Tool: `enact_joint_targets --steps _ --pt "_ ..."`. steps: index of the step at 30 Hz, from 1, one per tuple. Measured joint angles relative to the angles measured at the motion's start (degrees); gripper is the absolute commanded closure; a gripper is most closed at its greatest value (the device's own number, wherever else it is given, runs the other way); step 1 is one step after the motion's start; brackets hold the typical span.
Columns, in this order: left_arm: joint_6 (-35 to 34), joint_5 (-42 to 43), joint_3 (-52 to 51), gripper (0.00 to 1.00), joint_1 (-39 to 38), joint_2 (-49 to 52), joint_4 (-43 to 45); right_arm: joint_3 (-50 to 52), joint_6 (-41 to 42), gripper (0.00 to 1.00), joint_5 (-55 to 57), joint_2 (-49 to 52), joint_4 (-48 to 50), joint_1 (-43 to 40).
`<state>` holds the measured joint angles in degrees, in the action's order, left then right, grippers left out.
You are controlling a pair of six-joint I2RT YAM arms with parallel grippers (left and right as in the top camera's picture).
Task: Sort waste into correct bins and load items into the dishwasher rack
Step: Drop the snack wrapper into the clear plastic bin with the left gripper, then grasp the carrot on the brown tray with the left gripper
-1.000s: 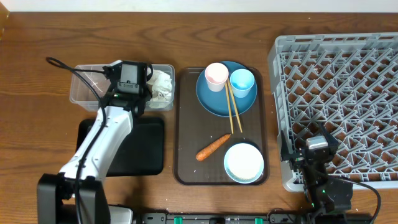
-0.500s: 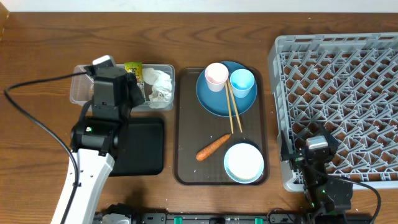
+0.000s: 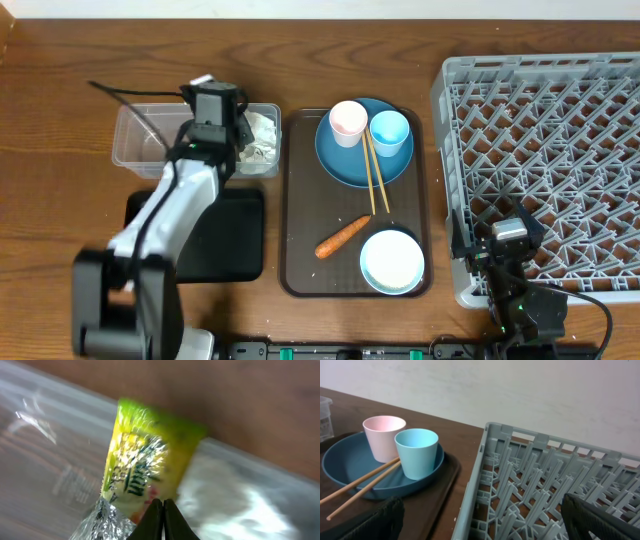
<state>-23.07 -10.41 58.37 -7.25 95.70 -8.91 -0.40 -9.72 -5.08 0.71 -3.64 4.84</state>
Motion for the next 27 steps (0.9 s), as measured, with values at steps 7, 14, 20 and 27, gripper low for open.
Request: enact_joint_targets --steps 7,14,20,27 --pt "0.7 0.0 0.0 0.9 1.4 3.3 0.1 0.0 0.0 0.01 0.0 0.0 0.0 0.0" --pt "2.0 2.6 0.5 0.68 1.2 -9.9 -5.1 0.0 0.0 0.01 0.0 0.0 0.0 0.0" --pt "2.4 12.4 2.8 0.52 -1.8 -28.8 -22.6 0.0 0.0 0.01 0.0 0.0 0.0 0.0" --pt "4.5 19.0 2.5 0.37 -14.3 -36.0 -42.1 0.0 0.0 0.01 0.0 0.0 0.0 0.0"
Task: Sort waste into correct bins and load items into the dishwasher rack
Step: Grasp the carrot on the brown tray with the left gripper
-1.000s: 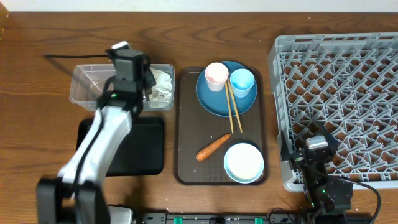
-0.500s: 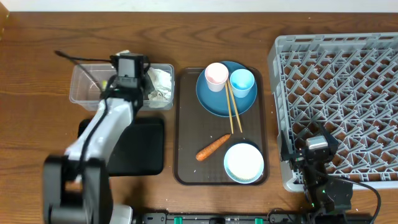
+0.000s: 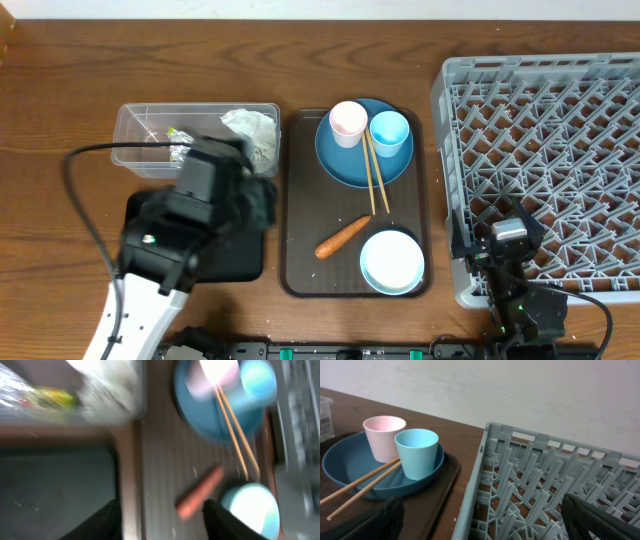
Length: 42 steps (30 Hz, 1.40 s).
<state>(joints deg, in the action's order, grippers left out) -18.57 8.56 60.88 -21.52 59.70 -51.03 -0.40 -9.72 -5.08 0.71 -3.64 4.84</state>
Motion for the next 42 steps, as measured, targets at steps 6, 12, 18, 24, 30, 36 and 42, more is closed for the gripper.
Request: enact_joint_targets --steps 6,12,18,24,30,36,42 --pt "2.6 0.2 -2.7 0.3 -9.9 5.4 -1.4 0.0 0.0 0.01 0.0 0.0 0.0 0.0" --pt "4.1 -1.5 -3.1 0.29 -16.2 15.5 0.7 0.0 0.0 0.01 0.0 0.0 0.0 0.0" --pt "5.1 -3.2 -3.1 0.3 -19.6 26.7 5.0 0.0 0.0 0.01 0.0 0.0 0.0 0.0" --pt "5.1 -4.1 -3.2 0.3 -20.7 35.2 6.1 0.0 0.0 0.01 0.0 0.0 0.0 0.0" --pt "5.6 -4.1 -3.2 0.29 -22.2 38.2 6.3 0.0 0.0 0.01 0.0 0.0 0.0 0.0" --pt "6.8 -2.4 -3.3 0.4 -23.2 38.2 7.8 0.0 0.0 0.01 0.0 0.0 0.0 0.0" --pt "7.0 -2.3 -6.2 0.62 -23.6 38.2 12.7 0.0 0.0 0.01 0.0 0.0 0.0 0.0"
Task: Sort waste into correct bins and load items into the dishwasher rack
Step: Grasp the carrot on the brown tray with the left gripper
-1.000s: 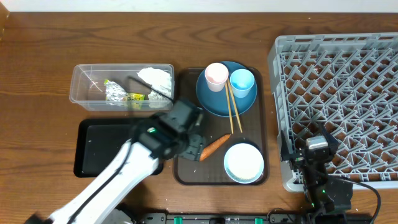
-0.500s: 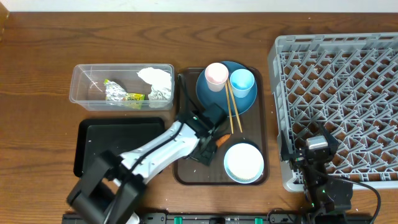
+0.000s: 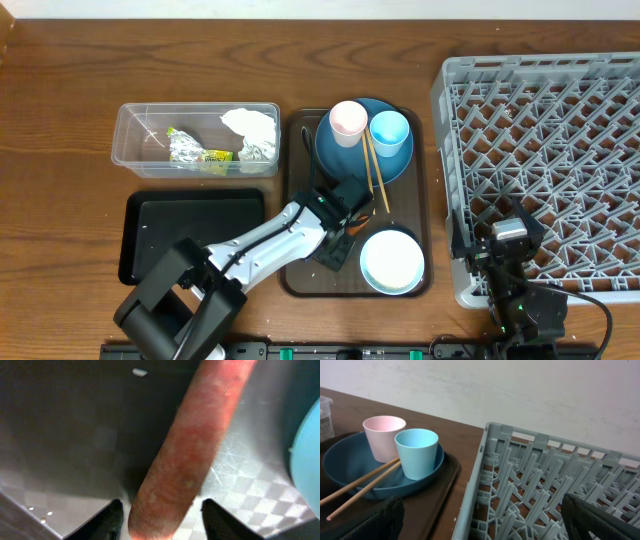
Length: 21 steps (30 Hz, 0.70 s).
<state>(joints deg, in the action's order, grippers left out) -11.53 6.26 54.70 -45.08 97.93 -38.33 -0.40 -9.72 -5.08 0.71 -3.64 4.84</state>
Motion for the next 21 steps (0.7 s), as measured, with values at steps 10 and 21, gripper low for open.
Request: enact_joint_targets --steps 10,21 --pt "-0.4 -0.5 -0.7 0.89 0.0 -1.6 -0.5 0.0 0.0 0.01 0.0 0.0 0.0 0.0" --pt "-12.5 -2.9 -0.1 0.94 8.2 -24.1 -15.5 0.0 0.0 0.01 0.0 0.0 0.0 0.0"
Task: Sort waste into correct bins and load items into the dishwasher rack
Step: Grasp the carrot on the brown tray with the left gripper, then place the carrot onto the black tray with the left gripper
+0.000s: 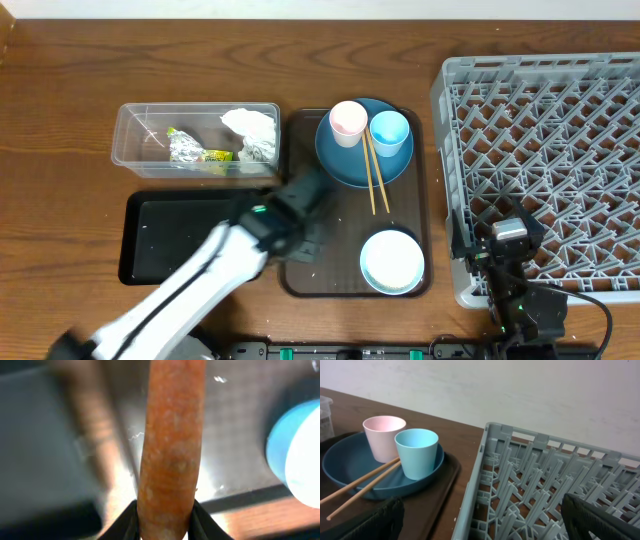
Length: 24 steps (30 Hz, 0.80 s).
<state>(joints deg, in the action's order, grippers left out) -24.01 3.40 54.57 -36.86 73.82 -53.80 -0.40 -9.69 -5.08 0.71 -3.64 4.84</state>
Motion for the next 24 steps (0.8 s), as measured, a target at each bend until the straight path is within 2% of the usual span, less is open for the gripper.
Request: enact_joint_targets --steps 6,10,14,21,24 --pt "-10.7 -7.8 0.1 0.94 10.5 -11.2 -13.1 0.0 0.0 0.01 0.0 0.0 0.0 0.0" --pt "-13.9 -12.9 -0.4 0.94 18.9 -15.8 -15.4 0.0 0.0 0.01 0.0 0.0 0.0 0.0" --pt "-15.0 -15.2 -4.0 0.94 26.6 -16.8 -12.4 0.0 0.0 0.01 0.0 0.0 0.0 0.0" --pt "-15.2 -15.8 -12.6 0.93 36.6 -12.8 0.0 0.0 0.0 0.01 0.0 0.0 0.0 0.0" --pt "-15.2 -15.9 -14.8 0.83 39.7 -10.1 3.0 0.0 0.0 0.01 0.0 0.0 0.0 0.0"
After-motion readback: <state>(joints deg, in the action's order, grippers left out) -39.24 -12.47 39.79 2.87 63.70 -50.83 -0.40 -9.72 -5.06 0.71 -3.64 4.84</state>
